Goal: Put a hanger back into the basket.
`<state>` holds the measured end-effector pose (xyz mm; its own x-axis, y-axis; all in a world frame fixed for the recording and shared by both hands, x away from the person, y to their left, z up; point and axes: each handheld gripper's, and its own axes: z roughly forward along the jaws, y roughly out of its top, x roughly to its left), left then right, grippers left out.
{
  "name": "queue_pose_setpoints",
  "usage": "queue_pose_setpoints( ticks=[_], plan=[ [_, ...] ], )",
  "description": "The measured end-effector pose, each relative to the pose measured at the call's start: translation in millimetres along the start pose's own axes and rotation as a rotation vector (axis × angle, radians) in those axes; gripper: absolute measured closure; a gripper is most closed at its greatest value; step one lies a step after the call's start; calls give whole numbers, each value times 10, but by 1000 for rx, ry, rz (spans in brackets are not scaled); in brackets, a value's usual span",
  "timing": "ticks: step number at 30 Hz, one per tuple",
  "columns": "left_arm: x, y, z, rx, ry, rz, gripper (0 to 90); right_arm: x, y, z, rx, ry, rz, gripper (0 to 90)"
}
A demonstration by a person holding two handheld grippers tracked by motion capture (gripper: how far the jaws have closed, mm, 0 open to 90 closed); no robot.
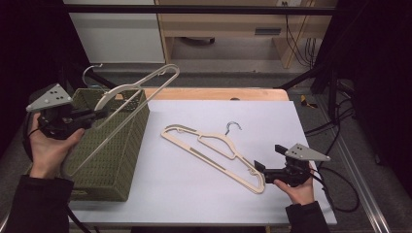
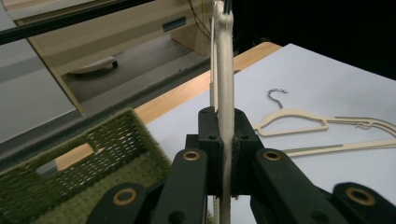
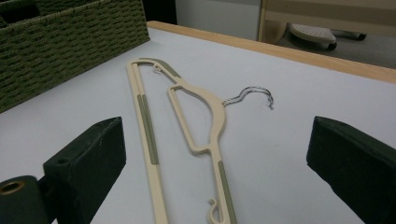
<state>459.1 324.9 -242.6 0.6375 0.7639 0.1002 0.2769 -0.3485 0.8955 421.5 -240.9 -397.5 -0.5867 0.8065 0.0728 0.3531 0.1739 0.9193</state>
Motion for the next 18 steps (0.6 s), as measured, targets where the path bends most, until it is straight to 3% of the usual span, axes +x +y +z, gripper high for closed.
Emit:
queue_pose_setpoints(
  ticks=[3, 5, 12, 18],
  plan=[
    [86, -29, -17, 10, 16, 3, 856, -10, -5, 1, 0, -1, 0, 50],
    [226, -72, -14, 33, 59, 22, 856, -8, -8, 4, 3, -3, 2, 49],
    [481, -232, 11, 55, 86, 31, 856, -13, -11, 7, 13, 0, -7, 47],
    [617, -376, 30, 78, 111, 45, 856, -5, -13, 26, 21, 3, -4, 46]
  ],
)
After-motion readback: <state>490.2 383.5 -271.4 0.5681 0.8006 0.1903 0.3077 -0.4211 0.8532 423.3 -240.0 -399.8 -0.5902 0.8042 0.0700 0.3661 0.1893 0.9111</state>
